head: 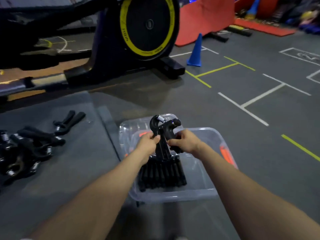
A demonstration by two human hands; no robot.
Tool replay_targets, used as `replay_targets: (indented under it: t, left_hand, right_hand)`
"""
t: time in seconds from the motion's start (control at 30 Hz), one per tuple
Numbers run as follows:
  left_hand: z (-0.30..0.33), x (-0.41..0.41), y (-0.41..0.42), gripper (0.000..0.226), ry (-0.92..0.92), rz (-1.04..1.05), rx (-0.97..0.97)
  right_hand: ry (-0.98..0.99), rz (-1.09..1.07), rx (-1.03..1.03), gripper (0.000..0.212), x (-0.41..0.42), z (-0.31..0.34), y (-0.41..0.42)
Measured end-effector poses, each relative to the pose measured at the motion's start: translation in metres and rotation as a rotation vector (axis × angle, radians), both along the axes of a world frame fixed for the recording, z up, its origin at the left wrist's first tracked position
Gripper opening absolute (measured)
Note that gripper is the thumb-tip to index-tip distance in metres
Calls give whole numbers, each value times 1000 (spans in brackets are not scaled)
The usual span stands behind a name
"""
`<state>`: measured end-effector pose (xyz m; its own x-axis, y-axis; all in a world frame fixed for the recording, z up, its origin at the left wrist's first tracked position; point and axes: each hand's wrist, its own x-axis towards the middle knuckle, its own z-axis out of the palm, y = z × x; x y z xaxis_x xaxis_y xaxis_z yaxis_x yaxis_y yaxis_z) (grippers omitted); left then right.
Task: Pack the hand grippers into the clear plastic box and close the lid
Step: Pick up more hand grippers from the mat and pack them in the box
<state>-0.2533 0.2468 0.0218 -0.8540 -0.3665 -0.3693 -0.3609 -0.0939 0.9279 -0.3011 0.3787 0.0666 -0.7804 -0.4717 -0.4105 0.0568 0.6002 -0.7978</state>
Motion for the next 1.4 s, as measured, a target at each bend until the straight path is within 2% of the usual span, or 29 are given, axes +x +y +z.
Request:
replay_targets:
  t: [0.07,0.3,0.47,0.6,0.73,0.93,1.2,1.4]
  left_hand:
    - [-16,-10,18,18,-16,-49,-114]
    - [-52,-19,26,38,-112,-157,-481]
    - [-68,-24,3,49,-45,-263,-967]
    - [-78,-45,-2,56,93,-286,-1124]
    - [-88,-74,-3,54,111,-310,-1263]
    - [-103,-100,-2,38,23,-251,-1247]
    - [-100,-94,1,27,154,-156,-1137]
    - [-92,-82,4,28,181,-144,-1115]
  right_hand:
    - [0,-63,57,18,-8,-17,23]
    - [-29,-151,360,19,-24,-77,64]
    - [20,-177,589,29,-33,-110,62]
    - [51,-206,702,34,-43,-139,52]
    - [73,-216,752,31,-52,-163,46]
    - [87,-180,799,32,-49,-194,42]
    - [114,-150,819,47,-39,-213,42]
    - [-29,-196,623,56,-29,-206,42]
